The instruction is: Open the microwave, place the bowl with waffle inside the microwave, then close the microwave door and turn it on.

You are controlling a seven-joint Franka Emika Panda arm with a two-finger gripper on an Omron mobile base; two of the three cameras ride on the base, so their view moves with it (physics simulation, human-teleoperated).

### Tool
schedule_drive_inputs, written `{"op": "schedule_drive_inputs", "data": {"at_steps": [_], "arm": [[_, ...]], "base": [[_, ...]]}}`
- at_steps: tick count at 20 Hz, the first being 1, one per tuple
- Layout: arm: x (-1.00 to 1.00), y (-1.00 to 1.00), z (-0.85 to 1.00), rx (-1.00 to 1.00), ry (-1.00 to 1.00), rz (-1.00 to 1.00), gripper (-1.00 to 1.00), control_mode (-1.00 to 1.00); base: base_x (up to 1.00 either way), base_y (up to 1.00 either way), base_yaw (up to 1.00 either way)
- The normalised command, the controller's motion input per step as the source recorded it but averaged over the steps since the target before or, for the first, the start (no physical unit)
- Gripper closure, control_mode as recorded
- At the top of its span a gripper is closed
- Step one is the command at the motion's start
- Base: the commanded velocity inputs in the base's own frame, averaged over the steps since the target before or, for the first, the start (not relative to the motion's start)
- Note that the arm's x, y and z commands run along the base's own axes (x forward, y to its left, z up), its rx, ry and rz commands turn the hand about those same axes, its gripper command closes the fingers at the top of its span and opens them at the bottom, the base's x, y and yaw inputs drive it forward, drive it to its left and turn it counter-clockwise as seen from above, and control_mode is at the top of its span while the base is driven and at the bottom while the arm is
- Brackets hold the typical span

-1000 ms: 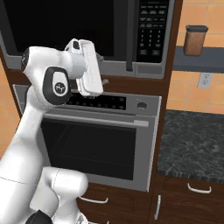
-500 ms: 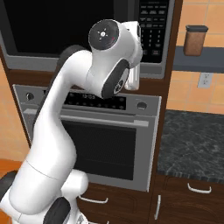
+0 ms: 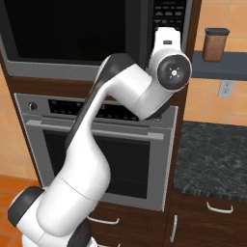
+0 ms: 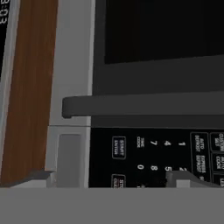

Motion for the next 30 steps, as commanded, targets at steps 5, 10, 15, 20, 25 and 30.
{"op": "schedule_drive_inputs", "data": {"at_steps": [5, 10, 15, 20, 25, 30], "arm": [[0.58, 0.13, -0.03, 0.0, -0.18, 0.0, -1.0, -1.0], [0.55, -0.01, 0.0, 0.03, -0.09, 0.0, 1.0, -1.0], [0.26, -0.23, 0.0, 0.08, -0.1, 0.0, 1.0, -1.0], [0.35, -0.13, -0.01, 0.05, -0.08, 0.01, 1.0, -1.0], [0.36, 0.0, -0.09, 0.0, -0.06, 0.01, 1.0, -1.0], [0.26, 0.07, -0.13, 0.0, -0.08, 0.07, 1.0, -1.0]], "base": [[0.0, 0.0, 0.0], [0.0, 0.0, 0.0], [0.0, 0.0, 0.0], [0.0, 0.0, 0.0], [0.0, 0.0, 0.0], [0.0, 0.0, 0.0]]}}
